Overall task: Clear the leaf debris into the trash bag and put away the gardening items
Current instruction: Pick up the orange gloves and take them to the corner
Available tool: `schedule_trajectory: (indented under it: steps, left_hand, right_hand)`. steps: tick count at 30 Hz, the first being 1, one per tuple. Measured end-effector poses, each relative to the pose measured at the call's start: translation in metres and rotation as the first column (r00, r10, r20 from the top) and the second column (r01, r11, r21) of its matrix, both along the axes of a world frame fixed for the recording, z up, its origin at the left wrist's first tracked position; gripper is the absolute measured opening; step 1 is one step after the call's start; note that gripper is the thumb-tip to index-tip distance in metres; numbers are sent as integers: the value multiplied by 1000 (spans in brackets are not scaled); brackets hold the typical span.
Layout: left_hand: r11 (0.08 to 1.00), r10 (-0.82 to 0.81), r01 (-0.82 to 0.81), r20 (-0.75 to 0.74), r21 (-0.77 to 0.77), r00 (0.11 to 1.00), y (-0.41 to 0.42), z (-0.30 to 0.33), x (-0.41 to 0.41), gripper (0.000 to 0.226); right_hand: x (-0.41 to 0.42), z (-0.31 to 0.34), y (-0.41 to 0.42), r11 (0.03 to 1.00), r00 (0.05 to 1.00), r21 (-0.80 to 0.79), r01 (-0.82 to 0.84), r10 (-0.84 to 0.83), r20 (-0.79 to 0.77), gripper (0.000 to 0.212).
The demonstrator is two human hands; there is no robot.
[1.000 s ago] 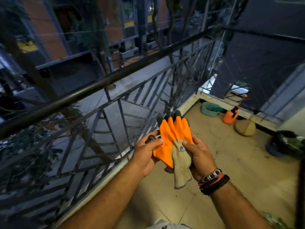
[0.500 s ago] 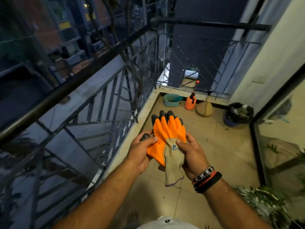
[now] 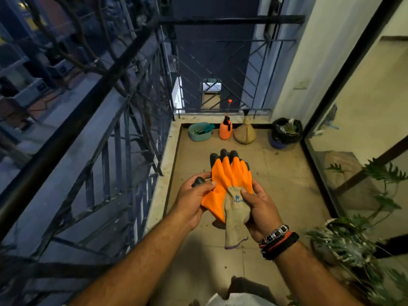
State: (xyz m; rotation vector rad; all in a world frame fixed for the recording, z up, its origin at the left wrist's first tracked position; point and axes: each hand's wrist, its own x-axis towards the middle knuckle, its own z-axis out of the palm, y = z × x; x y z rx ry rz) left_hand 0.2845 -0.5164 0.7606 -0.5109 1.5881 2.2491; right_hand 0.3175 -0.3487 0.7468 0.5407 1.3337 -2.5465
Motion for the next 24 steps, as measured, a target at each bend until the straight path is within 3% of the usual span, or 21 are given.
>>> schedule_trajectory:
  steps: [15, 24]
  left_hand:
    - [998, 55, -55, 30, -5, 998, 14, -18, -159, 26]
    - [998, 53, -52, 50, -38, 997, 16, -24, -250, 25]
  right_hand:
    - [-167, -14, 18, 998, 998, 30, -53, 52, 20, 36]
    - [-264, -16, 22, 972, 990, 190, -141, 144, -4, 45]
